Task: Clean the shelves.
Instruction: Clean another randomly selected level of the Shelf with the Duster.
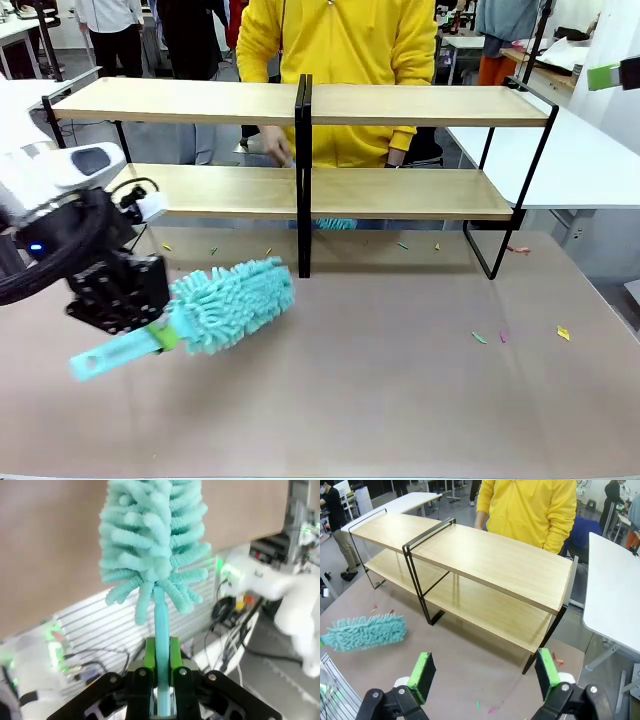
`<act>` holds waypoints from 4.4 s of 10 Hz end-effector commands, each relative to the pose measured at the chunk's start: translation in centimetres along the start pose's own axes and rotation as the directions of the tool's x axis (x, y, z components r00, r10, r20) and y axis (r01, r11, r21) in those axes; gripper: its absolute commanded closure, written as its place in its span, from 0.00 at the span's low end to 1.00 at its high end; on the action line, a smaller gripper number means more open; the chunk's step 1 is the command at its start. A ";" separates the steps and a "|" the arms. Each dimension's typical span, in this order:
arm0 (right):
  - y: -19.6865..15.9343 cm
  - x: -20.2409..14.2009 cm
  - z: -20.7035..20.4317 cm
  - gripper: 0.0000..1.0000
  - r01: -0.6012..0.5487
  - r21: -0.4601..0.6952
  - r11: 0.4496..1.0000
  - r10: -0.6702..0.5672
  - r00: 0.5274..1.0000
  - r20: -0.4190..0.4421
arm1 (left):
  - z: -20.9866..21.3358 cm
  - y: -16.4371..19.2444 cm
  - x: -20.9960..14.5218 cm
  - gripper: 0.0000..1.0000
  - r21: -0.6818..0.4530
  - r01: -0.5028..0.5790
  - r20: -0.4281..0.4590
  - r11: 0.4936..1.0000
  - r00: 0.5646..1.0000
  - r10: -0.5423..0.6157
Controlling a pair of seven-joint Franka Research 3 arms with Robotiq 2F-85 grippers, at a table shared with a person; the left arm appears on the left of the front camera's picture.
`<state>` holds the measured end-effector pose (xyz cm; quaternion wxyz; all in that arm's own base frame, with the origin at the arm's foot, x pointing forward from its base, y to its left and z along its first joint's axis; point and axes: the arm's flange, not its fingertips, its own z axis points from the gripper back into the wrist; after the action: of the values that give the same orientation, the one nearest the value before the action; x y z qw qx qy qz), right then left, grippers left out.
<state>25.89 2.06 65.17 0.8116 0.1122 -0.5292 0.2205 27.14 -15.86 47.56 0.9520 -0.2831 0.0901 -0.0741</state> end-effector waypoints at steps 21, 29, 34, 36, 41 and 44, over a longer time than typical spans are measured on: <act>-0.1 -0.1 -0.1 0.00 0.004 0.007 1.000 -0.004 1.000 0.006 | 6.9 15.5 -13.4 0.88 0.274 0.545 0.171 0.793 0.783 -0.598; -0.1 -0.1 -0.1 0.00 0.004 0.007 1.000 -0.004 1.000 0.006 | 1.3 8.6 -2.7 0.88 0.186 0.180 0.017 0.966 0.982 -0.186; -0.1 -0.1 -0.1 0.00 0.004 0.007 1.000 -0.004 1.000 0.006 | -3.5 4.1 3.2 0.88 0.285 0.121 0.192 0.951 0.965 -0.181; -0.1 -0.1 -0.1 0.00 0.004 0.007 1.000 -0.004 1.000 0.006 | -4.6 3.1 5.9 0.88 0.300 0.080 0.181 0.951 0.974 -0.139; -0.1 -0.1 -0.1 0.00 0.004 0.007 1.000 -0.004 1.000 0.006 | -5.2 1.1 11.1 0.88 0.255 0.097 0.230 0.962 0.960 -0.157; -0.1 -0.1 -0.1 0.00 0.004 0.007 1.000 -0.004 1.000 0.006 | -5.0 0.9 12.9 0.88 0.242 0.051 0.290 0.969 0.949 -0.122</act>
<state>25.90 2.06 65.17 0.8117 0.1122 -0.5291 0.2205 38.36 -19.99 40.91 0.9758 -0.1839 -0.0669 -0.0972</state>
